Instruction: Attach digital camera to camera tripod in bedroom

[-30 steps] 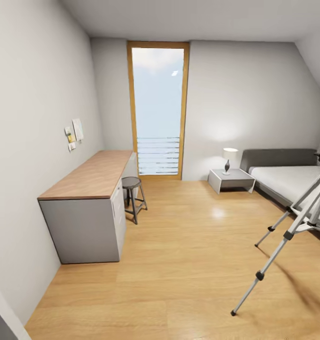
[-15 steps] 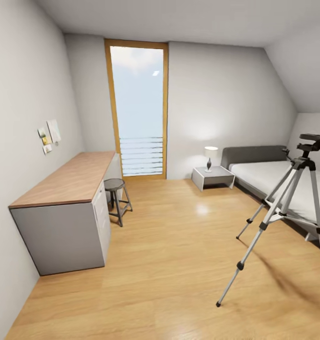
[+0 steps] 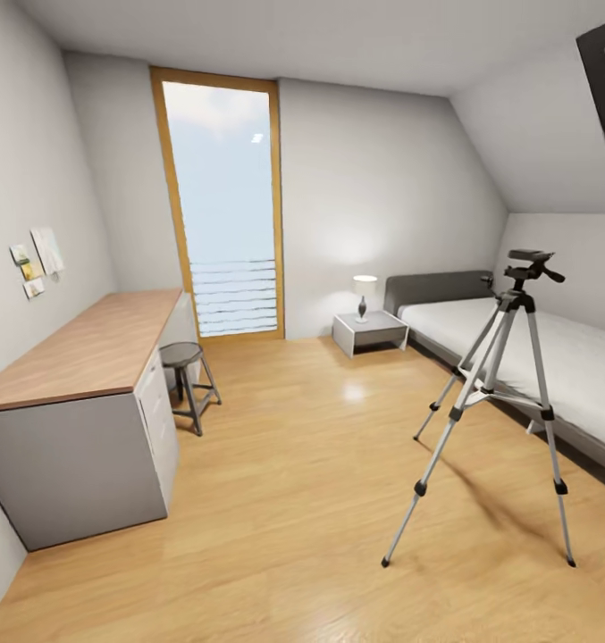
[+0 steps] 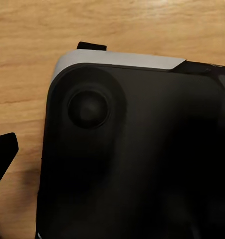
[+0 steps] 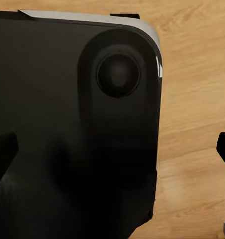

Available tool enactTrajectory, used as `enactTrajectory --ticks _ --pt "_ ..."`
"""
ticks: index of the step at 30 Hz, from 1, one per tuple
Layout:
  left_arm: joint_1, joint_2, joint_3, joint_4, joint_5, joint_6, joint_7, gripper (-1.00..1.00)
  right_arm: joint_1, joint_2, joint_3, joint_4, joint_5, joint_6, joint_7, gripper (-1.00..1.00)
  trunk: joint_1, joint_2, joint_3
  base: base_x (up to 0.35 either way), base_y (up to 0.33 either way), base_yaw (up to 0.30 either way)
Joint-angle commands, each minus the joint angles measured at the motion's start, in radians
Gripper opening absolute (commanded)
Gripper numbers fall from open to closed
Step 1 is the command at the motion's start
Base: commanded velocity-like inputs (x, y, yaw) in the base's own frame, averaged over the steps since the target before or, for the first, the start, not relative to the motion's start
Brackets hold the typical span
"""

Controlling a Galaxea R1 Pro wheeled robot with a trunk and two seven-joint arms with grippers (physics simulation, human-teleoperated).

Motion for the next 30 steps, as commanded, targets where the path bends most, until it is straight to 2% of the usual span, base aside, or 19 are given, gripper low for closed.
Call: enactTrajectory --ticks 1,4,11,21,30 --pt "0.000 0.000 -0.001 0.000 0.015 -0.002 0.000 1.00 0.000 0.000 0.000 -0.001 0.000 -0.002 0.000 1.00 0.000 0.000 -0.001 0.000 0.000 -0.249" --pt "0.000 0.001 -0.001 -0.001 0.036 -0.002 0.000 1.00 0.000 -0.001 0.000 -0.001 -0.001 -0.002 0.000 1.00 0.000 0.000 -0.001 0.000 0.000 -0.261" --pt "0.000 0.001 -0.001 -0.002 0.054 -0.002 0.000 1.00 0.000 -0.002 0.000 -0.001 -0.001 -0.002 0.000 1.00 0.000 0.000 -0.001 0.000 0.000 -0.279" --pt "0.000 0.001 -0.001 -0.002 0.056 -0.002 0.000 1.00 0.000 -0.001 0.000 -0.001 -0.001 -0.001 0.000 1.00 0.000 0.000 -0.001 0.000 0.079 -0.288" --pt "0.000 0.000 -0.003 -0.001 0.055 -0.002 0.001 1.00 0.000 0.000 0.000 -0.001 -0.002 -0.001 0.000 1.00 0.000 0.000 -0.001 0.000 0.185 -0.289"
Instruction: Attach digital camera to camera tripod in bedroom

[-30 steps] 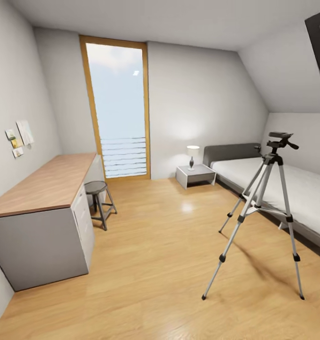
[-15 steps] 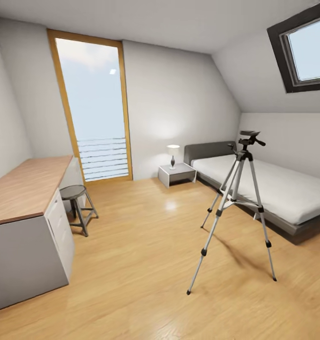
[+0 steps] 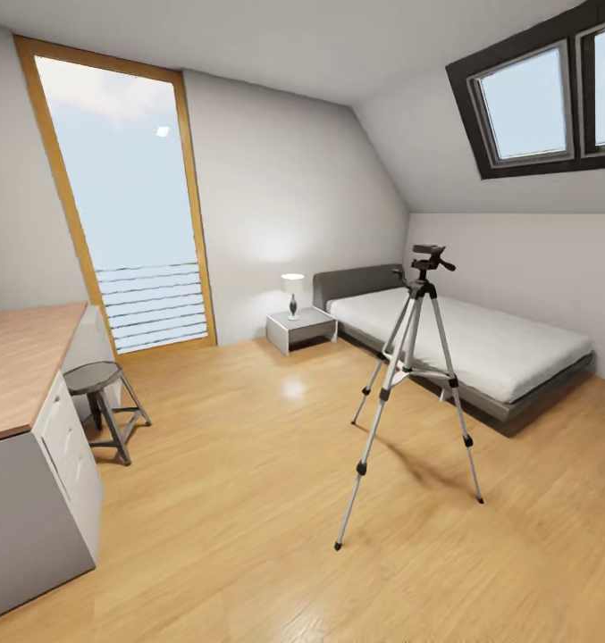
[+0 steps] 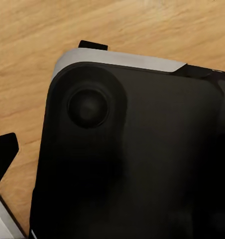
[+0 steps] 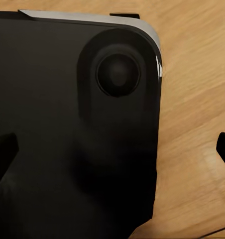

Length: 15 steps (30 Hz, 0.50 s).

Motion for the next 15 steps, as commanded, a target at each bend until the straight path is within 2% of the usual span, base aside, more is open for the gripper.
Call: enactTrajectory --ticks 1,5,15 --pt "0.000 0.000 -0.001 0.000 0.006 -0.002 0.000 1.00 0.000 0.000 0.000 -0.001 0.000 -0.002 0.000 1.00 0.000 0.000 -0.001 0.000 0.242 -0.289" --pt "0.000 0.000 -0.002 0.000 0.006 -0.004 0.001 1.00 0.000 0.000 0.000 -0.001 0.000 -0.002 0.000 1.00 0.000 0.000 -0.001 0.000 0.116 -0.289" --pt "0.000 -0.001 -0.002 0.000 0.006 -0.006 0.001 1.00 0.000 -0.001 0.000 -0.001 0.000 -0.002 0.000 1.00 0.000 0.000 -0.001 0.000 0.012 -0.289"
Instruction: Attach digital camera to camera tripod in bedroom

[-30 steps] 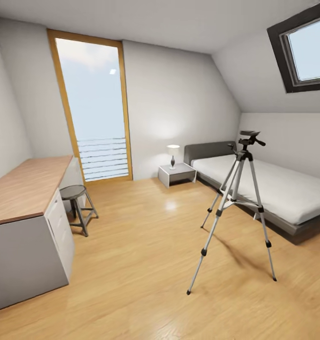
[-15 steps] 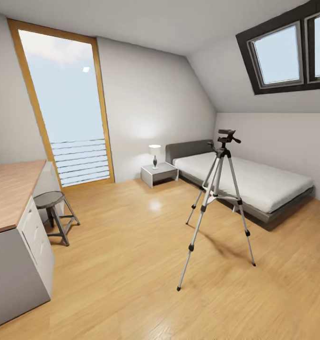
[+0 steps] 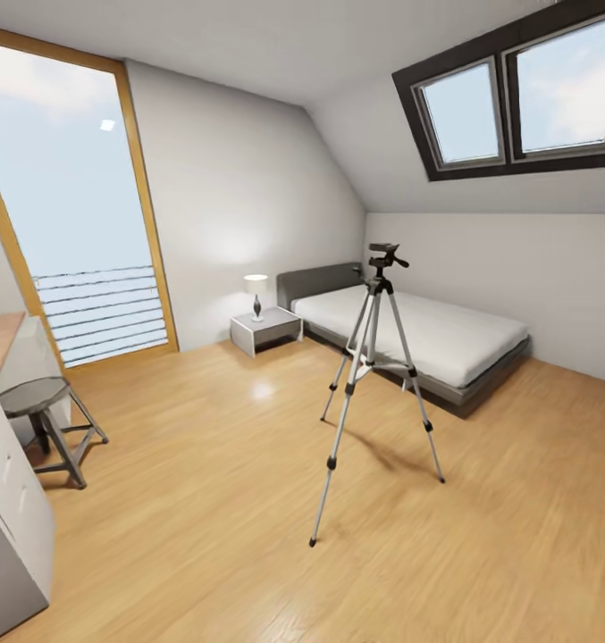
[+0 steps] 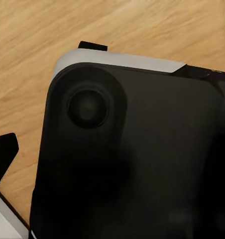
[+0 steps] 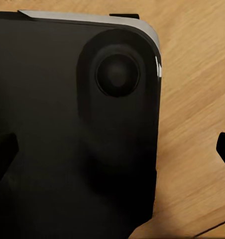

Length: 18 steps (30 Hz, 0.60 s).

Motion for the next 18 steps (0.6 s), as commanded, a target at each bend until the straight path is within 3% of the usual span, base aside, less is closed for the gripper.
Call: enactTrajectory --ticks 1,18 --pt "0.000 0.000 -0.001 0.000 0.006 -0.003 0.000 1.00 0.000 0.000 0.000 -0.001 0.000 -0.002 0.000 1.00 0.000 0.000 -0.001 0.000 0.001 -0.289" --pt "0.000 0.000 -0.001 0.000 0.006 -0.004 0.000 1.00 0.000 -0.001 -0.001 -0.001 0.000 -0.002 0.000 1.00 0.000 0.000 -0.001 0.000 0.000 -0.289"
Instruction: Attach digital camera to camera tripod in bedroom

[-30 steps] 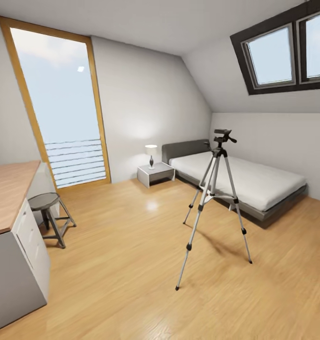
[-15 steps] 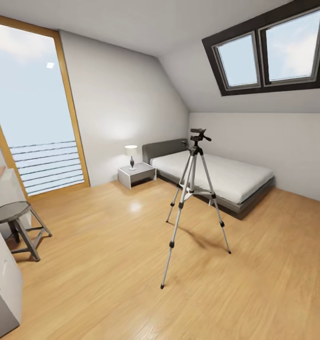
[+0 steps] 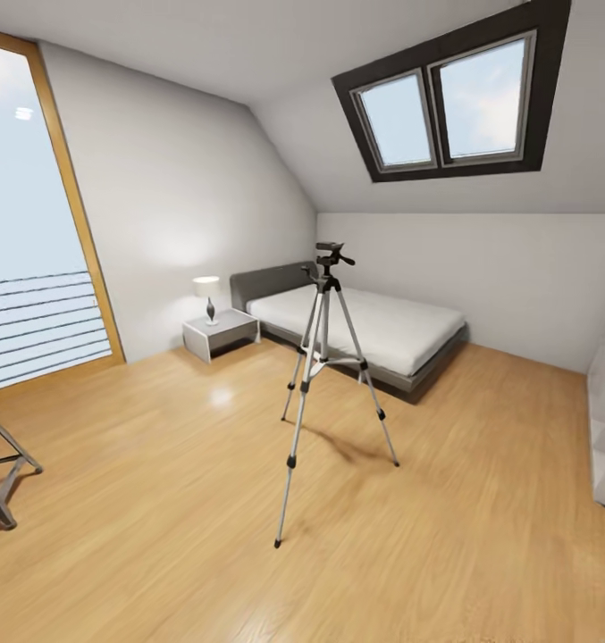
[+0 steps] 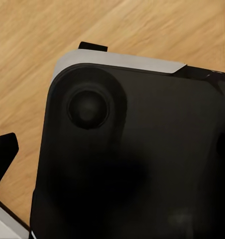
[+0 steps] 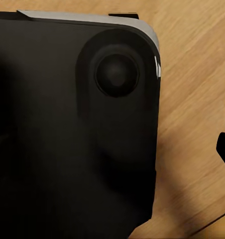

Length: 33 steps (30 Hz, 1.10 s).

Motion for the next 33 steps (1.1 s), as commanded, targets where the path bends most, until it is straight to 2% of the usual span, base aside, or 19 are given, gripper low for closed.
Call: enactTrajectory --ticks 1,11,19,27,33 --pt "0.000 0.000 -0.001 0.000 0.006 -0.002 0.000 1.00 0.000 0.000 0.000 -0.001 0.000 -0.002 0.000 1.00 0.000 0.000 -0.001 0.000 0.000 -0.289" --pt "0.000 0.000 -0.001 0.000 0.006 -0.001 0.000 1.00 0.000 0.000 0.001 -0.001 0.000 -0.002 0.000 1.00 0.000 0.000 -0.001 0.000 0.000 -0.214" --pt "0.000 0.000 0.000 0.000 0.006 -0.004 0.000 1.00 0.000 -0.001 0.003 -0.001 0.001 0.001 0.000 1.00 0.000 0.000 -0.001 0.000 0.031 -0.036" --pt "0.000 -0.002 0.000 0.000 0.006 -0.003 0.000 1.00 0.000 -0.003 0.003 -0.001 0.001 0.001 0.000 1.00 0.000 0.000 -0.001 0.000 0.259 -0.002" --pt "0.000 -0.001 -0.001 0.000 0.006 -0.003 0.000 1.00 0.000 -0.003 0.003 -0.001 0.001 0.001 0.000 1.00 0.000 0.000 -0.001 0.000 0.100 0.000"
